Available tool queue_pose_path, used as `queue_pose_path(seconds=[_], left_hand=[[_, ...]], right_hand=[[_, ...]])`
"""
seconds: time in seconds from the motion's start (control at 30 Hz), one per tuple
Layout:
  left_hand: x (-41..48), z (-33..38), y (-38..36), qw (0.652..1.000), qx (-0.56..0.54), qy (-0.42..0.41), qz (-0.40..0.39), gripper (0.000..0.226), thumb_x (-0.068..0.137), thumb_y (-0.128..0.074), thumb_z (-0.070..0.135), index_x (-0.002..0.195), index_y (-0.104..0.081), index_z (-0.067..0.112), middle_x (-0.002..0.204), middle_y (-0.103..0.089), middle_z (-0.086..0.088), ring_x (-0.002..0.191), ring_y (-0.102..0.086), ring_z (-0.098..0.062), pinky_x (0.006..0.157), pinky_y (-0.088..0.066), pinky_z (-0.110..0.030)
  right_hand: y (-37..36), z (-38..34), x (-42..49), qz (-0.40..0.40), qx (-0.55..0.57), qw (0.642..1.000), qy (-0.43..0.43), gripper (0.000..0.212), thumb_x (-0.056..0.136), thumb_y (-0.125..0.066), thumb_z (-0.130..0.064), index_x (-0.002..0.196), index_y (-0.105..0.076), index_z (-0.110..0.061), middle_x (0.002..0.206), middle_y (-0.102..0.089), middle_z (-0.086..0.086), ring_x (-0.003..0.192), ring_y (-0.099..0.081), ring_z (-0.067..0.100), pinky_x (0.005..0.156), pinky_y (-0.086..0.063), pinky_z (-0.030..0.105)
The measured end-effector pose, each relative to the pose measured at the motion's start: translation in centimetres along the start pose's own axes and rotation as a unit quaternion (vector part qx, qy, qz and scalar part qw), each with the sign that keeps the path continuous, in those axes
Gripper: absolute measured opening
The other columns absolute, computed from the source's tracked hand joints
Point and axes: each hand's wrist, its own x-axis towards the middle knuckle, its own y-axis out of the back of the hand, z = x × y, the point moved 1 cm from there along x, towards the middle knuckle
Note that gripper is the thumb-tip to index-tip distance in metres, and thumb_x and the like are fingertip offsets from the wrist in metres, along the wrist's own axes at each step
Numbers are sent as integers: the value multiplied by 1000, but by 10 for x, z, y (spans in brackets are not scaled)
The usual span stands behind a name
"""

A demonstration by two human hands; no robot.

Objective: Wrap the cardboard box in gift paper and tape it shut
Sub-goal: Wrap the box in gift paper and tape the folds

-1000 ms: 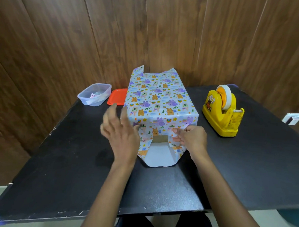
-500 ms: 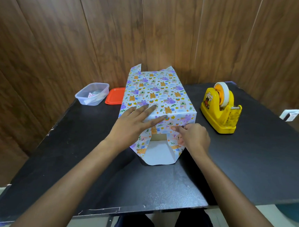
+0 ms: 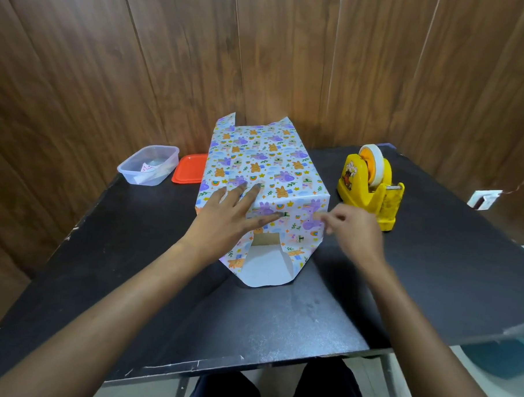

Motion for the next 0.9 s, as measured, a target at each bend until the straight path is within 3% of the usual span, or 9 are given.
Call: queue_pose_path(seconds=[0.07,0.13,0.23,0.3,0.5,0.63,0.77,0.83,0.9], left_hand=[[2,1,2,1000,8,0,-10,82,59,-72,3,131,-52,36,130,-54,-25,106,-59,-43,77,-52,-50],[2,1,4,1000,6,0,-23,86,54,-78,4,130,-54,36,129,-54,-25,104,-60,-44,75,-53,-51],[3,1,7,999,3,1,-36,90,52,-81,5,131,-52,36,129,-54,-25,105,-60,-44,75,-53,-52],[2,1,7,999,5,2,-45,94,49,-83,7,131,-52,37,129,-55,-24,105,-60,-44,75,-53,-52],[2,1,8,998,13,2,-57,99,45,-85,6,132,-50,37,133,-52,-22,107,-60,-42,76,-53,-52],[2,1,5,999,11,4,-51,102,48,-82,5,136,-42,38,134,-51,-22,109,-59,-43,77,-53,-53],[2,2,0,999,5,6,-33,103,50,-79,1,136,-36,38,136,-49,-22,109,-58,-44,78,-52,-53],[3,2,-2,1000,1,5,-27,104,50,-80,1,137,-34,38,137,-48,-22,111,-56,-45,79,-52,-54],[2,2,-4,1000,-1,7,-21,105,50,-80,0,136,-35,38,137,-48,-22,112,-56,-45,79,-51,-55]], right_hand=[[27,5,13,109,16,994,3,26,88,-60,-35,83,-68,-11,87,-67,7,89,-56,27,69,-39,33],[53,11,32,175,-53,983,-19,30,94,-52,-33,103,-65,-8,110,-61,13,110,-47,30,84,-39,37],[75,26,68,63,-137,979,-139,45,98,-42,-40,119,-59,-4,130,-51,18,125,-38,35,99,-35,46],[82,29,81,-15,-68,980,-184,45,98,-45,-36,121,-59,0,130,-53,19,123,-45,36,97,-39,44],[93,22,91,-42,62,975,-209,32,84,-69,-12,112,-59,0,120,-55,17,124,-48,32,87,-39,34],[103,18,85,-37,142,964,-221,16,82,-70,-9,91,-59,-2,109,-60,14,107,-56,23,90,-41,34],[93,34,67,-49,160,952,-257,25,91,-57,-10,66,-55,-12,72,-53,7,59,-43,14,54,-34,22],[83,41,59,-44,201,941,-269,27,94,-53,-12,67,-54,-12,66,-48,5,55,-40,13,45,-32,18],[75,45,55,-24,245,928,-278,25,95,-53,-17,70,-52,-12,71,-52,5,58,-46,12,48,-34,19]])
